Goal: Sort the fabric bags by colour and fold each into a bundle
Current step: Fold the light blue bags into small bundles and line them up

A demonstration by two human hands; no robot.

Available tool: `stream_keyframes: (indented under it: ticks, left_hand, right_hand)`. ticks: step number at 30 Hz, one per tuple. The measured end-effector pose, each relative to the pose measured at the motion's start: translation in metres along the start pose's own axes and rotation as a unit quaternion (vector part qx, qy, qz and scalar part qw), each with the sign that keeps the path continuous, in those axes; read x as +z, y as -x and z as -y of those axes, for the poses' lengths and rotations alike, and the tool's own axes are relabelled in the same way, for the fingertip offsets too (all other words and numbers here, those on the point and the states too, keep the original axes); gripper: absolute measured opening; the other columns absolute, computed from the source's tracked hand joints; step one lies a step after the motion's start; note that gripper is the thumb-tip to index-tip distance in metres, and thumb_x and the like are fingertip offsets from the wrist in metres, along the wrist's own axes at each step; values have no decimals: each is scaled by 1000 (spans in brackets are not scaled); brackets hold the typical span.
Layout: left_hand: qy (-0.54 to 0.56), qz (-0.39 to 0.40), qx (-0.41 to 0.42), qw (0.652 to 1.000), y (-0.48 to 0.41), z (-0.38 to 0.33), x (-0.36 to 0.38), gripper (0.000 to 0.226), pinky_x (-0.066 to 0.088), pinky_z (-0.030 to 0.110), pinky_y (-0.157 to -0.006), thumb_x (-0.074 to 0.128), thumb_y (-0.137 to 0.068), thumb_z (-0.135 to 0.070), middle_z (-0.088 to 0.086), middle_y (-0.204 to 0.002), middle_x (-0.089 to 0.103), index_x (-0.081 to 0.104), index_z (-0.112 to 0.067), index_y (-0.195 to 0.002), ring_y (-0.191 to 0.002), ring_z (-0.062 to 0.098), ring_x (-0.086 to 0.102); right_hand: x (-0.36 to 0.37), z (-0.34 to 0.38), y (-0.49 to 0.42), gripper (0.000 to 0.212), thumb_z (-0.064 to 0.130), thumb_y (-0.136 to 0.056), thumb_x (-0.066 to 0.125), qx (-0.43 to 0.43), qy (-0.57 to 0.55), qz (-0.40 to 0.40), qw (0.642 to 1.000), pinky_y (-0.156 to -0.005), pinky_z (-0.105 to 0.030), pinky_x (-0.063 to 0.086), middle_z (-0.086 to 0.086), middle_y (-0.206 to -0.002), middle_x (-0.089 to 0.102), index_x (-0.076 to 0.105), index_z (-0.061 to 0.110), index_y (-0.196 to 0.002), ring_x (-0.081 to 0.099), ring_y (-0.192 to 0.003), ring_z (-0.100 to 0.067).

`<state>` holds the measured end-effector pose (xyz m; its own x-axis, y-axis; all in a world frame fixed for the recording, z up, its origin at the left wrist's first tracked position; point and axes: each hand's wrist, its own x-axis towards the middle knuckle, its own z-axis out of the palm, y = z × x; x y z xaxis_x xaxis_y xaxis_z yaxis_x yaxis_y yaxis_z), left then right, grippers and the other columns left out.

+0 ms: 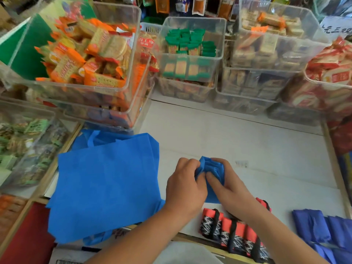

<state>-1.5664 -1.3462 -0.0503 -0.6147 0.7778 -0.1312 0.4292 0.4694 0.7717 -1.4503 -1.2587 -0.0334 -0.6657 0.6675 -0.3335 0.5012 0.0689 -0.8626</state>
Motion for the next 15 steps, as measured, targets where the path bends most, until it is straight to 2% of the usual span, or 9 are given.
stream_keyframes:
  ticks: [2,4,7,9,13,14,15]
  left_hand:
    - [89,12,-21,996,-6,0,-9,12,48,19,-87,61,-98,-21,-18,-107,60,65,-30,-106,-98,1,59]
    - [188,56,-57,979,-8,-6,-18,20,47,14,-91,61,-100,-18,-20,-108,69,70,-32,-110,-105,-5,61]
    - [239,118,-72,961,-13,-7,-25,18,52,20,-88,64,-97,-18,-12,-101,72,70,-32,-108,-99,2,66]
    - [280,148,-66,946,-13,-2,-28,18,56,28,-90,71,-93,-20,-5,-100,72,67,-30,-106,-98,10,68]
    - [326,157,-79,929,-18,8,-33,30,59,31,-89,82,-86,-26,-1,-101,71,63,-28,-109,-97,13,69]
    - [318,154,-82,932,-21,10,-32,32,59,32,-90,83,-86,-31,-4,-102,71,62,-32,-111,-98,11,69]
    - [305,149,-86,937,-23,11,-32,35,59,34,-91,82,-85,-37,-8,-103,70,61,-38,-112,-99,9,69]
  right_hand:
    - [0,3,1,32,17,-107,48,-4,18,29,999,-81,-11,48,21,-108,67,41,43,-126,66,-101,2]
    - [5,3,0,38,15,-108,45,-15,51,42,998,-82,-14,49,15,-115,66,35,45,-130,66,-104,0]
    - [11,-1,-6,46,10,-106,43,-6,69,53,996,-87,-24,55,10,-121,65,31,36,-142,67,-107,-2]
    - [12,-2,-12,61,6,-102,44,1,89,85,992,-93,-31,57,11,-124,64,23,30,-154,66,-111,-5]
    - [15,9,-20,85,-3,-100,45,2,101,139,985,-95,-15,50,18,-131,58,-1,38,-159,61,-117,4]
    - [15,12,-21,85,-4,-99,44,-6,99,134,986,-93,-15,51,17,-128,61,2,41,-158,63,-114,2]
    - [14,13,-24,79,-5,-99,44,-15,94,121,988,-89,-19,54,14,-122,64,13,43,-153,66,-108,-1]
